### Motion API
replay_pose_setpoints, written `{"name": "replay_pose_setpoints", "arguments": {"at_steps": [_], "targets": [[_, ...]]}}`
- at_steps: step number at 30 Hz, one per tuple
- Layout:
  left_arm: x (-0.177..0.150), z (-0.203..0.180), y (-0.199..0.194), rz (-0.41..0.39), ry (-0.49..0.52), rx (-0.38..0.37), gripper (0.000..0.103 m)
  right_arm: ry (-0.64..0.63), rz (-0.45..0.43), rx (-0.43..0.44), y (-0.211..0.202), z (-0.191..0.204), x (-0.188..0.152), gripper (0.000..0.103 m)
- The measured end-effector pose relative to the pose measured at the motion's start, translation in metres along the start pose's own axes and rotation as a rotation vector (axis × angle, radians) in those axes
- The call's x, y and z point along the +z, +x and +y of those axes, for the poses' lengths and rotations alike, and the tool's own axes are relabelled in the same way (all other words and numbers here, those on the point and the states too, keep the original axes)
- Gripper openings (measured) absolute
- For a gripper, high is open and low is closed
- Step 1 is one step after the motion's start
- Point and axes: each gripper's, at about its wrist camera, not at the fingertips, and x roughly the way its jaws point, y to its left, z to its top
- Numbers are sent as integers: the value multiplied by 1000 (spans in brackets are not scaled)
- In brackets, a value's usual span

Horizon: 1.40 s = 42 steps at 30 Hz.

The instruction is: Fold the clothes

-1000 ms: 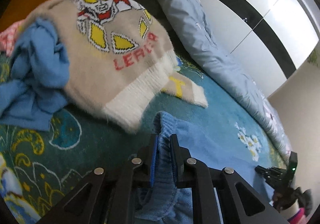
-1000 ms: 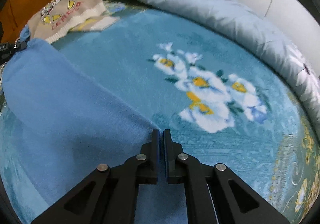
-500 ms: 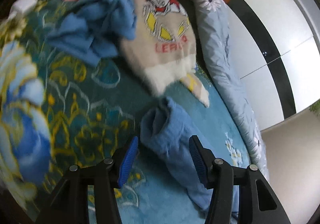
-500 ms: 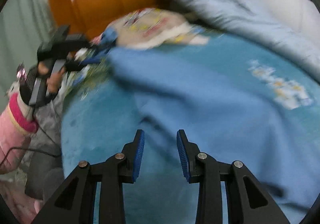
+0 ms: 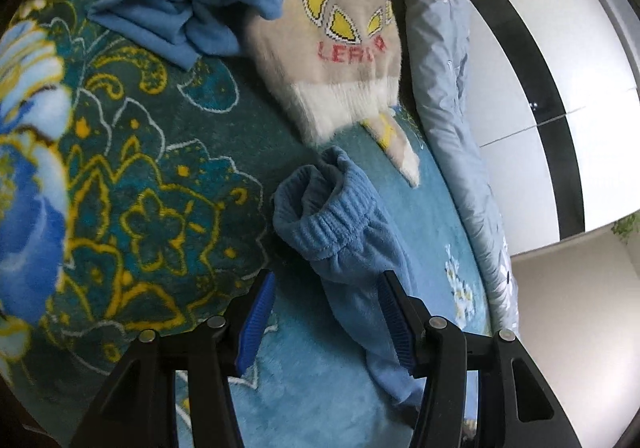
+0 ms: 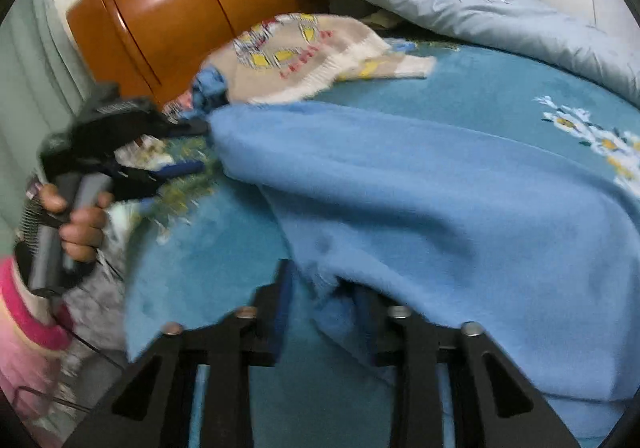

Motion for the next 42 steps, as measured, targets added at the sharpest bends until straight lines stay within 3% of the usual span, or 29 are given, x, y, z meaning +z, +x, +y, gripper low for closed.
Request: {"name": "replay_pose_setpoints", "arguments": {"at_steps": [5,9,11,16,19,21,23,27,32,35,38,41,42], "targets": [[5,-2,9,-5,-20,-18,57,-9,-31,66,-21,5,-9,7],[5,1,18,4,-64,-59,57,-79,36,21,-15,15,-22,7],[5,1,20,-2,-60,-36,57,-105,60,15,-11,22,-30,7],[6,-1,20,-40,-36,-29,57,-100,48,17,-15,22,-34,7],[7,-4,19,-72,-19,-37,52,-97,55,10,-15,23,-35,7],[9,-7,18,-88,-7,-43,27,-88,50,12,-16,23,-35,7],[10,-12,10,-110,11,-67,19,-77,39,20,-19,22,-35,7],[12,-18,-19,-174,48,-141,18,-70,23,70,-23,23,-36,7],[9,17,-18,-161,18,-55,18,-71,63,72,-12,28,-40,7],[4,44,-15,-158,-51,-81,18,-55,42,59,-23,25,-41,7],[-2,53,-14,-158,-47,-72,18,15,-8,29,-52,4,-46,7],[-3,53,-14,-164,-31,-72,18,134,-101,-101,-101,-38,-60,19],[-3,52,-13,-166,-25,-71,18,194,-137,-158,-120,-57,-66,33]]}}
